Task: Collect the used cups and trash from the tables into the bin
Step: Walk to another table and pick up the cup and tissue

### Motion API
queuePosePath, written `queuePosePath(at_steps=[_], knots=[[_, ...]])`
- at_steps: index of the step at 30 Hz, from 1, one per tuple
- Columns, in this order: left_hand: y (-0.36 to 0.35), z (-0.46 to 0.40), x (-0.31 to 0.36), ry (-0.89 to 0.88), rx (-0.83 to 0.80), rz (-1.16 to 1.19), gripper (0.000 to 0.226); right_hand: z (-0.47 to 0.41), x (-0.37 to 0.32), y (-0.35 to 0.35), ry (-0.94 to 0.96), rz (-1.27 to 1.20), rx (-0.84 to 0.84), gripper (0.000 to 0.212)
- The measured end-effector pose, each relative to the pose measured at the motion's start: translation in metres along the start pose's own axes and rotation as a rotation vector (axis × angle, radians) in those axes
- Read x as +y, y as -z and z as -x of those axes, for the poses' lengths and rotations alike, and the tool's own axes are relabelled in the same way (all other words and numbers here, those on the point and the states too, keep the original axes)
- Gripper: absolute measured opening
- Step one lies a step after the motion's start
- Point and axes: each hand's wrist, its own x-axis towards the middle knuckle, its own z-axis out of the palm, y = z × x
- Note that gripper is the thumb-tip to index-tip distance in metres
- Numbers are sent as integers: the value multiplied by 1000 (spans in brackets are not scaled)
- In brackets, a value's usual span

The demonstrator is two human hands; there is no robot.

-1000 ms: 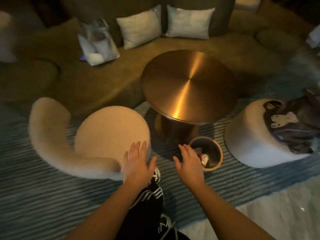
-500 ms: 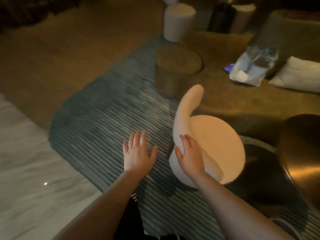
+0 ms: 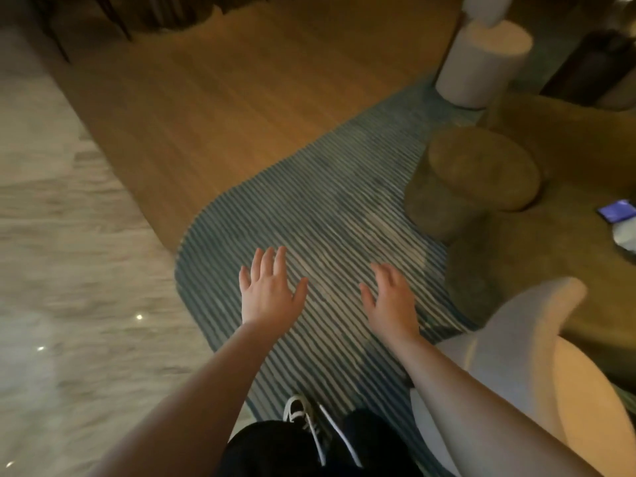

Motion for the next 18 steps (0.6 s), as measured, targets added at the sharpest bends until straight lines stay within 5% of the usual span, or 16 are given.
queuePosePath(at_steps=[9, 18], knots=[[-2, -163, -21, 46, -24, -13, 79, -172, -26, -24, 20, 42, -9, 48], [-12, -450, 15, -17, -54, -67, 87, -447, -6, -18, -25, 41, -33, 49]])
